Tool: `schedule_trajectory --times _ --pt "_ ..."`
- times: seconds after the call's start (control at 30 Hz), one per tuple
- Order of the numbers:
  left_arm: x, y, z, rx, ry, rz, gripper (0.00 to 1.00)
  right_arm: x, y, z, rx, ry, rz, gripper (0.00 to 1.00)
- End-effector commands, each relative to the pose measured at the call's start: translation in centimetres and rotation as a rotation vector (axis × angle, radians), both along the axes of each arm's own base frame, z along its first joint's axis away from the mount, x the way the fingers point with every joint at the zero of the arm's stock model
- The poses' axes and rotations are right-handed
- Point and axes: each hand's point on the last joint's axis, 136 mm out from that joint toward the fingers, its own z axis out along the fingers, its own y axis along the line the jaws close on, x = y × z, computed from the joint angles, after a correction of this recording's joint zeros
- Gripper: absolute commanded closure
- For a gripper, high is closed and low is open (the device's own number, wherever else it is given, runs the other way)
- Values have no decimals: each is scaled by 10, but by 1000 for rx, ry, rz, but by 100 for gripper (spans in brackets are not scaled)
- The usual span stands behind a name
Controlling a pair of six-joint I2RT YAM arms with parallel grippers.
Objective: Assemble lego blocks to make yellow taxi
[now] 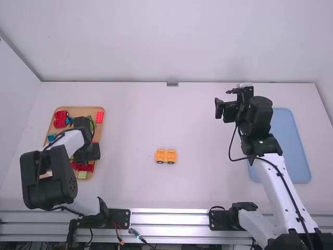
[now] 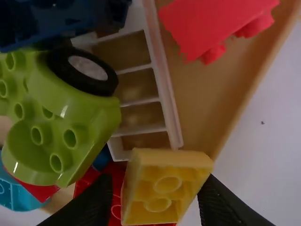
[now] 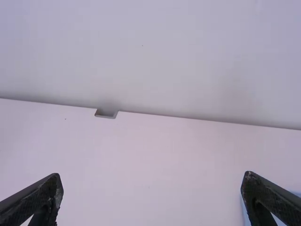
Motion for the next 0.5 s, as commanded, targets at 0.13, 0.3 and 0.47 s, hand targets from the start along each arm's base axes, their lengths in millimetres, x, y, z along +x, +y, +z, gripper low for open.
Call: schedule_trajectory --times 0.13,0.3,0.47 --pt "-7 2 0 18 17 -2 53 4 -1 14 6 -28 -6 1" --pt "-6 3 0 19 13 -3 55 4 -1 14 6 -28 -5 1" --pt "-8 2 -3 18 17 -17 48 4 -1 14 6 -28 -5 1"
